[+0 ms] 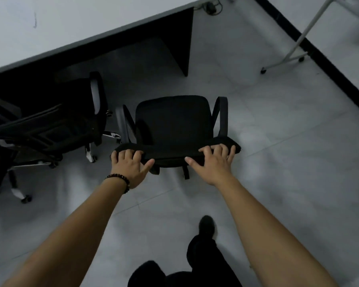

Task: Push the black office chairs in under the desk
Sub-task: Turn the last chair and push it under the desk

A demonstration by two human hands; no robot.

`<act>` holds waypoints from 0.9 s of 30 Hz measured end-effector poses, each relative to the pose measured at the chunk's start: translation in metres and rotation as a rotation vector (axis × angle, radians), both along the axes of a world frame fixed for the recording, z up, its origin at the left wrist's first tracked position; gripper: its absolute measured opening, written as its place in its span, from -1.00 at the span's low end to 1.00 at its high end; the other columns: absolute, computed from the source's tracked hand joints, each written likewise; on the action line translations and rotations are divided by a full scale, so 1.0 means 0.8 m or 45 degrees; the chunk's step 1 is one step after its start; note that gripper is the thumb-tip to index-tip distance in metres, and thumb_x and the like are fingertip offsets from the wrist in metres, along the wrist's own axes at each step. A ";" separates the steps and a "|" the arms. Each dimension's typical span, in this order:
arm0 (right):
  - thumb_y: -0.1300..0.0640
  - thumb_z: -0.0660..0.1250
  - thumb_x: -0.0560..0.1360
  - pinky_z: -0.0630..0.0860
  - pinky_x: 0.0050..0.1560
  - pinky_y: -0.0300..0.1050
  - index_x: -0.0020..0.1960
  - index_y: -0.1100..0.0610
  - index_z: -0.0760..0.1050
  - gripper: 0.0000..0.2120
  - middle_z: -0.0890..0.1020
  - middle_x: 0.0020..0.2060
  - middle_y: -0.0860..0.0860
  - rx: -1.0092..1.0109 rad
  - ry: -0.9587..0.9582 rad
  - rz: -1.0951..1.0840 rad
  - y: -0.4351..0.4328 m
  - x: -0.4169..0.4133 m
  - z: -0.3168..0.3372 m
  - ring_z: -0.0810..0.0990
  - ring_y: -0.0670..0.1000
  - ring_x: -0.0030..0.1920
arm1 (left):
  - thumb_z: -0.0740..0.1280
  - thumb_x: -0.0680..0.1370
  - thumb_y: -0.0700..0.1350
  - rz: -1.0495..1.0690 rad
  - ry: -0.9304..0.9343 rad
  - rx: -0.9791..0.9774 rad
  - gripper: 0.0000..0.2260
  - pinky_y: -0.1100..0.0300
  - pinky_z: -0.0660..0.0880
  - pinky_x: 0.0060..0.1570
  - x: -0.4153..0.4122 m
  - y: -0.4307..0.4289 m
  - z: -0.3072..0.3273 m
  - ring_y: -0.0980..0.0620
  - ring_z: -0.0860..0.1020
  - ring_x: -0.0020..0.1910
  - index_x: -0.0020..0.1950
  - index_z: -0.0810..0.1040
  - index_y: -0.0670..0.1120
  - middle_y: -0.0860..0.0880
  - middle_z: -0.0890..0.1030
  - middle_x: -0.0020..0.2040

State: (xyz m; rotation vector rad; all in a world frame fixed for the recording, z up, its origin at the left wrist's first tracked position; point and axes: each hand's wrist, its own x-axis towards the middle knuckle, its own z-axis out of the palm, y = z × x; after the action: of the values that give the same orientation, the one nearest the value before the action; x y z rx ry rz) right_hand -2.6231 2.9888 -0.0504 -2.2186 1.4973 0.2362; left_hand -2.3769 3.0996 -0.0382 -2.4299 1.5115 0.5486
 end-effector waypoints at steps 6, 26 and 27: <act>-0.55 -0.09 0.41 -0.38 0.45 0.28 0.38 -0.08 0.31 -0.23 0.28 0.40 0.14 0.004 0.062 0.184 -0.135 0.051 0.001 0.01 0.19 0.50 | -0.08 0.54 0.33 0.170 0.055 -0.039 -0.43 -0.18 -0.10 0.45 0.022 -0.086 0.000 -0.16 0.24 0.39 0.37 0.33 0.03 -0.12 0.38 0.32; -0.54 -0.04 0.41 -0.41 0.43 0.24 0.36 -0.08 0.33 -0.26 0.28 0.38 0.10 -0.010 0.082 0.324 -0.441 0.279 -0.001 0.00 0.15 0.49 | -0.10 0.55 0.32 0.301 0.044 -0.110 -0.44 -0.21 -0.13 0.44 0.221 -0.354 -0.011 -0.16 0.23 0.38 0.32 0.36 0.00 -0.10 0.39 0.30; -0.54 -0.04 0.41 -0.41 0.44 0.25 0.36 -0.08 0.33 -0.26 0.28 0.37 0.10 -0.017 0.078 0.334 -0.452 0.284 -0.002 0.00 0.15 0.49 | -0.10 0.55 0.32 0.309 0.034 -0.117 -0.44 -0.21 -0.13 0.44 0.226 -0.363 -0.013 -0.16 0.23 0.38 0.32 0.36 0.00 -0.10 0.39 0.30</act>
State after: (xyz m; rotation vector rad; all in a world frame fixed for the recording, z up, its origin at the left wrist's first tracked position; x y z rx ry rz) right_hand -2.3956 2.6272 -0.0519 -2.4365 1.2368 0.3800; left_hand -2.1962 2.8090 -0.0484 -2.7077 1.2856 0.5700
